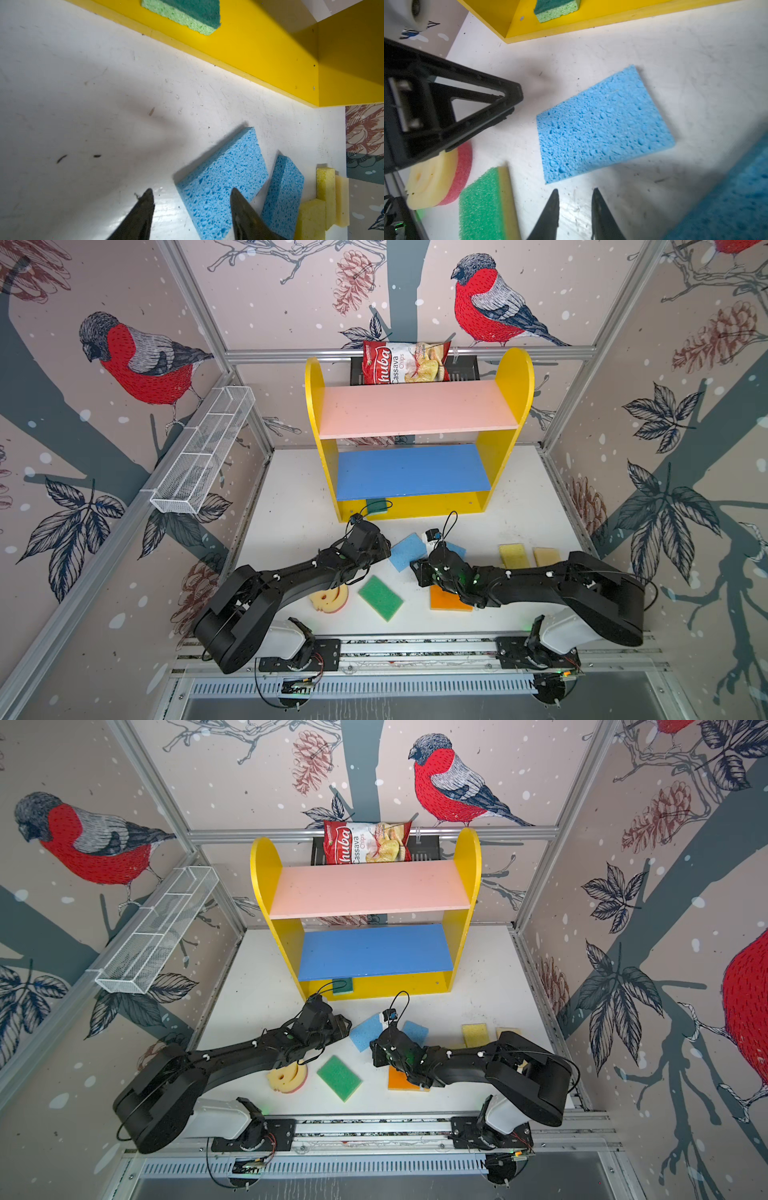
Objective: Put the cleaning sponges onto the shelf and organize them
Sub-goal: 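Move the right gripper down onto the light blue sponge and pinch its end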
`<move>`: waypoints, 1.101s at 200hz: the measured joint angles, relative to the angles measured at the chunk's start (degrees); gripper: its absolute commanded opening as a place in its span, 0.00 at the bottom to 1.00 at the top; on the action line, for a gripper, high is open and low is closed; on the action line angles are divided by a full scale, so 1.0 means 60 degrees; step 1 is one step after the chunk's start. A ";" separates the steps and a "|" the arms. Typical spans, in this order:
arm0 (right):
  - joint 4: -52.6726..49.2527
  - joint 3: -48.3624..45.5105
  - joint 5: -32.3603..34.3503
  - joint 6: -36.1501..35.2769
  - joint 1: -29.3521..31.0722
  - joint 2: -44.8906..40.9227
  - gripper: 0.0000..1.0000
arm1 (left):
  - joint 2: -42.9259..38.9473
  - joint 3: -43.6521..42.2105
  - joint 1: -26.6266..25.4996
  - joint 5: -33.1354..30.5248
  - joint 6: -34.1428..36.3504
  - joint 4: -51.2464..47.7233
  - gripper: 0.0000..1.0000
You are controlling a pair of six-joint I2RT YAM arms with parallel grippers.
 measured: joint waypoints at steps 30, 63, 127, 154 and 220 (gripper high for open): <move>-0.0004 -0.0047 -0.0007 0.0208 -0.0222 0.0262 0.23 | 0.0004 0.0350 0.0036 -0.0627 -0.0011 -0.0328 0.04; 0.0120 0.0106 -0.0273 0.0270 -0.0583 0.0710 0.27 | -0.0018 0.0568 0.0688 -0.0925 0.0138 -0.0579 0.06; 0.0911 0.0554 -0.1093 0.0259 -0.1581 0.1588 0.34 | 0.0146 0.0270 0.1002 -0.0605 0.0229 -0.0280 0.13; 0.1042 0.0954 -0.1304 0.0204 -0.2164 0.1942 0.38 | 0.0102 0.0331 0.1024 -0.0627 0.0229 -0.0372 0.13; 0.0667 0.1552 -0.1537 -0.0058 -0.2055 0.2011 0.56 | -0.2040 0.0073 0.2310 -0.1512 0.0470 -0.1126 0.38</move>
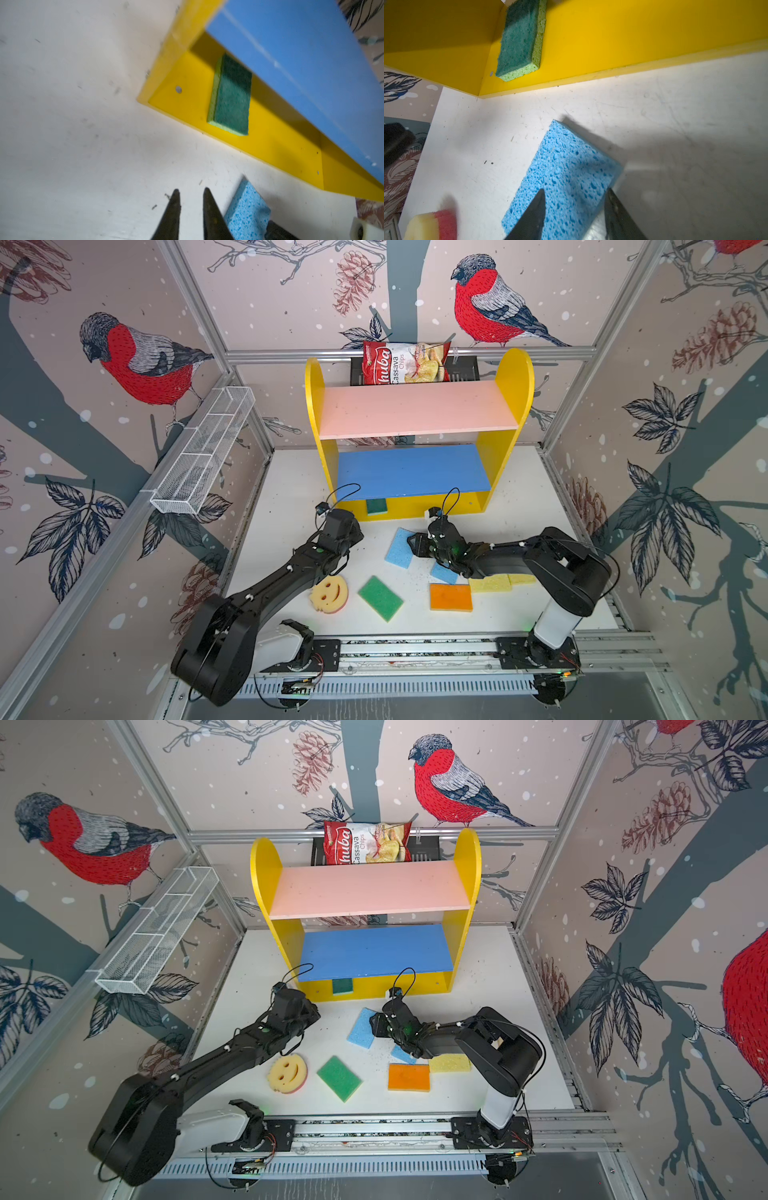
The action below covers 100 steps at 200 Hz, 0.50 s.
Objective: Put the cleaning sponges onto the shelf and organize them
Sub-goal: 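Move the right gripper down onto the light blue sponge and pinch its end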
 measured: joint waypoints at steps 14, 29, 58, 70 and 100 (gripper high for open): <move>-0.0164 -0.0204 0.0051 0.0000 0.0197 -0.0288 0.59 | -0.0667 -0.0120 0.0317 -0.0295 0.0062 -0.0197 0.48; -0.0361 -0.0404 0.0211 0.0004 0.0444 -0.0532 0.60 | -0.1279 -0.0270 0.0481 -0.0630 0.0182 -0.0277 0.55; -0.0852 -0.0495 0.0510 0.0004 0.1009 -0.0652 0.57 | -0.1880 -0.0535 0.0565 -0.0943 0.0313 -0.0357 0.54; -0.0871 -0.0430 0.0590 0.0000 0.1198 -0.0543 0.57 | -0.1872 -0.0659 0.0565 -0.0947 0.0302 -0.0342 0.50; -0.0244 -0.0127 0.0637 0.0076 0.1162 0.0062 0.53 | -0.1552 -0.0809 0.0583 -0.0845 0.0215 -0.0382 0.48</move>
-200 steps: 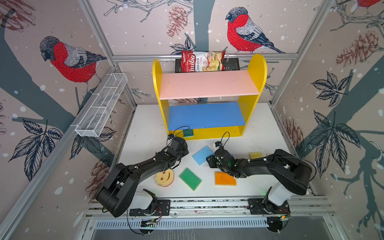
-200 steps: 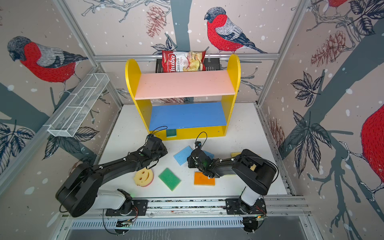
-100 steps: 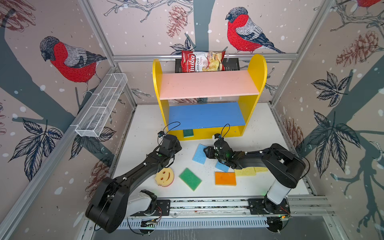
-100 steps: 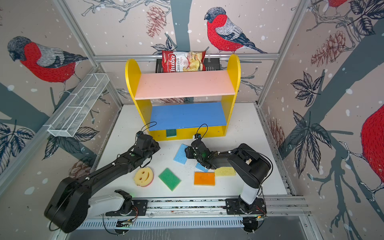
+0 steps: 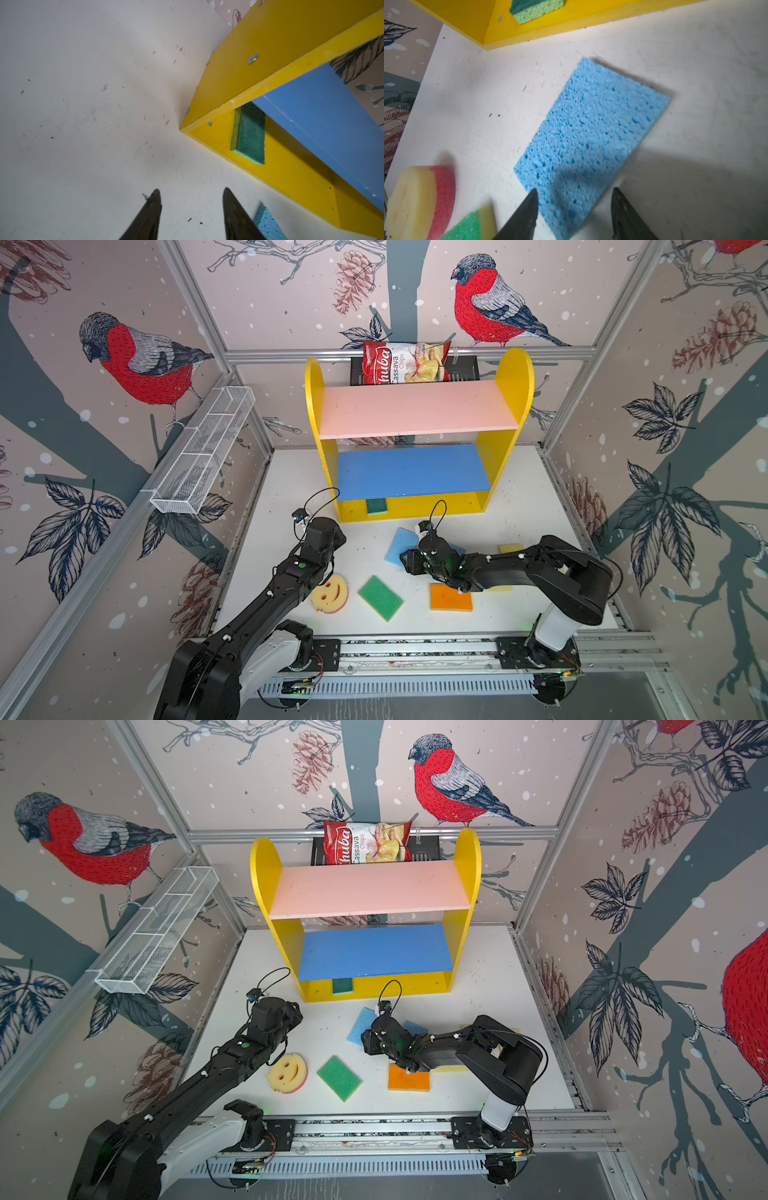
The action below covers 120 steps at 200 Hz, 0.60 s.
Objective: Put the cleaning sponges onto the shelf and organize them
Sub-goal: 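Move the right gripper down onto the light blue sponge and pinch its end, then slide the light blue sponge with the right gripper against the shelf front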
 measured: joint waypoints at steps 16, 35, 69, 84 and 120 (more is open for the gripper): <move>0.0452 0.0098 -0.0004 0.0208 -0.0171 0.0306 0.44 | 0.0080 0.0000 0.0000 0.0076 -0.0026 0.0004 0.48; 0.0790 0.0237 -0.0015 0.0455 -0.0401 0.0637 0.25 | 0.0087 0.0000 0.0000 0.0142 -0.0087 0.0004 0.48; 0.0641 0.0892 -0.0084 0.0437 -0.0477 0.1206 0.08 | -0.0117 0.0015 0.0000 0.0102 -0.0142 -0.0007 0.48; 0.0554 0.1177 -0.0120 0.0342 -0.0481 0.1432 0.03 | -0.0229 0.0004 0.0000 -0.0011 -0.0142 -0.0011 0.48; 0.0565 0.1588 -0.0135 0.0175 -0.0481 0.1778 0.00 | -0.0390 -0.0044 0.0018 -0.0055 -0.0124 -0.0208 0.48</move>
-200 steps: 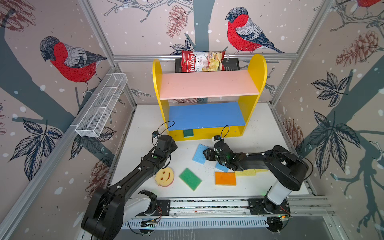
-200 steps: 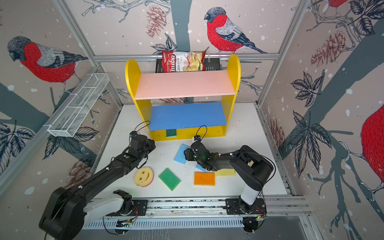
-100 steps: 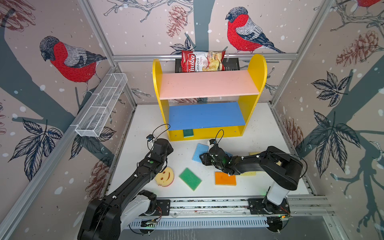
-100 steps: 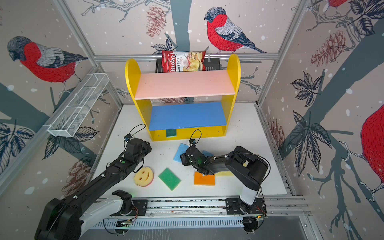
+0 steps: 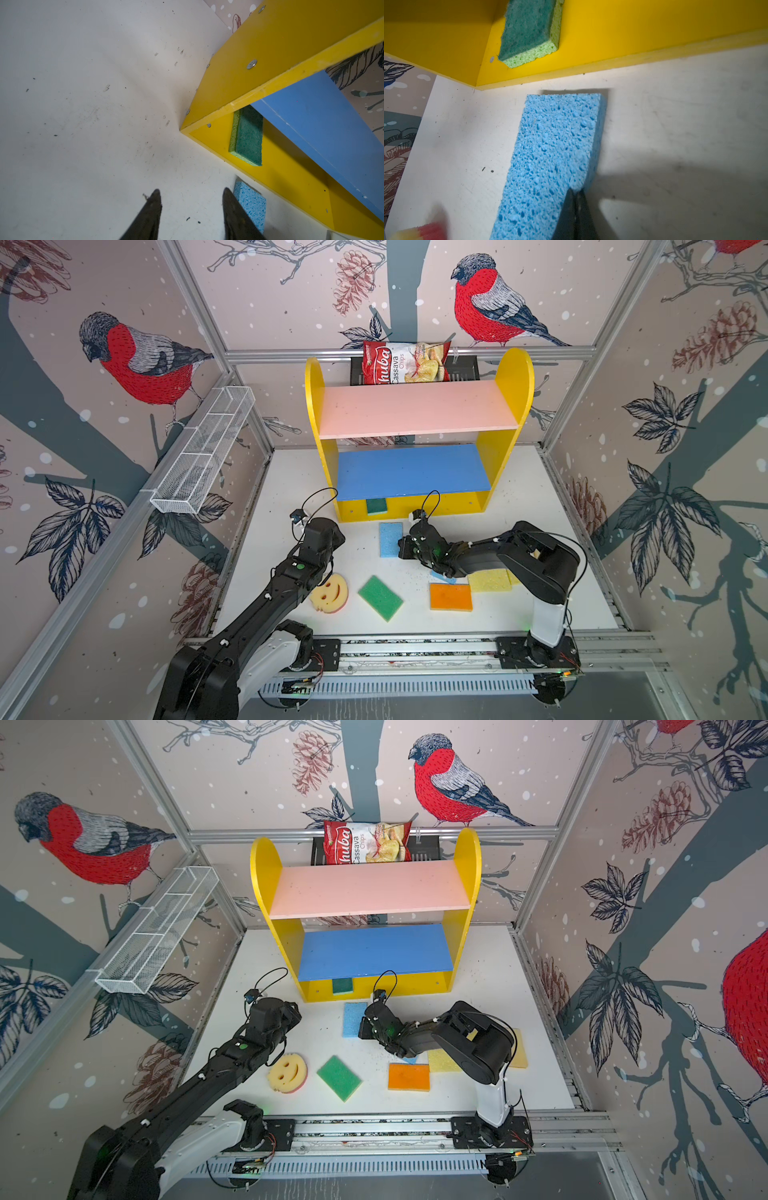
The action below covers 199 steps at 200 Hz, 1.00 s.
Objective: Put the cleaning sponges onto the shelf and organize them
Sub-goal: 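Slide the light blue sponge with the right gripper against the shelf front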
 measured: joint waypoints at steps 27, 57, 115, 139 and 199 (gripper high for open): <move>0.0233 0.0127 0.0004 0.0004 0.0000 0.0200 0.00 | -0.0040 -0.0015 0.0015 -0.0022 0.0160 -0.0124 0.48; 0.0521 0.0208 0.0229 -0.0018 0.0102 0.0386 0.00 | -0.0040 -0.0015 0.0033 -0.0051 0.0226 -0.0208 0.48; 0.0958 0.0313 0.1056 -0.0455 0.0455 0.0659 0.00 | 0.0004 -0.0087 0.0066 -0.0051 0.0229 -0.0295 0.48; 0.0973 0.0299 0.1304 -0.0506 0.0590 0.0630 0.00 | 0.0018 -0.0091 0.0066 -0.0047 0.0229 -0.0295 0.48; 0.0663 0.0324 0.1661 -0.0969 0.0769 0.0291 0.00 | 0.0036 -0.0146 0.0069 -0.0047 0.0226 -0.0280 0.48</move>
